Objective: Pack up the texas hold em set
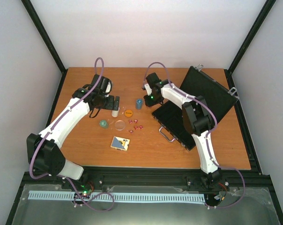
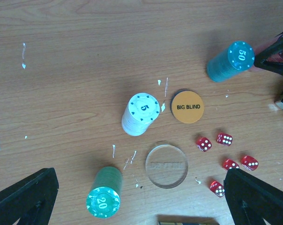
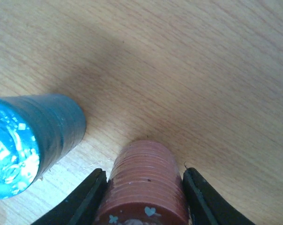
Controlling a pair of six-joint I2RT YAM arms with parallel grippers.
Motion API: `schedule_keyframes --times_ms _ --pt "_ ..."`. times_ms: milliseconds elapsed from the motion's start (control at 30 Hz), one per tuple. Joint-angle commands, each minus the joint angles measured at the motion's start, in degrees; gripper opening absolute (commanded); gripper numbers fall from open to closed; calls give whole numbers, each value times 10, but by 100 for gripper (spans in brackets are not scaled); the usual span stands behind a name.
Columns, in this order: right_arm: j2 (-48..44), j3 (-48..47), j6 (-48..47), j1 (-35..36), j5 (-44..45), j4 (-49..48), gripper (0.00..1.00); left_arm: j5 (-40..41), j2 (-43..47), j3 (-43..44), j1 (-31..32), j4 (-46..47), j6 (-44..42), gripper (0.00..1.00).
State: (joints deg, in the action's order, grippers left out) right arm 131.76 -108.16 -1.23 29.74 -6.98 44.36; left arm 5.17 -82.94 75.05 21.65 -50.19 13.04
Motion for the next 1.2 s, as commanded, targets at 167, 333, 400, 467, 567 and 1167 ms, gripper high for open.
schedule_keyframes --times_ms 167,333,400,467,567,1167 --pt "-76 35 6 2 61 -31 8 -8 -5 0 2 19 -6 100" --pt "-164 87 1 8 150 -38 3 -15 -4 -2 2 26 -1 100" --pt "-200 109 1 8 178 -39 3 -14 -1 -3 2 26 -1 100" --pt "-233 136 3 9 201 -46 3 -14 0 -5 2 26 0 100" --pt "-262 177 4 9 251 -53 3 -22 0 -9 2 27 4 100" --pt "-235 342 -57 9 458 -242 3 -27 3 -17 2 29 11 100"
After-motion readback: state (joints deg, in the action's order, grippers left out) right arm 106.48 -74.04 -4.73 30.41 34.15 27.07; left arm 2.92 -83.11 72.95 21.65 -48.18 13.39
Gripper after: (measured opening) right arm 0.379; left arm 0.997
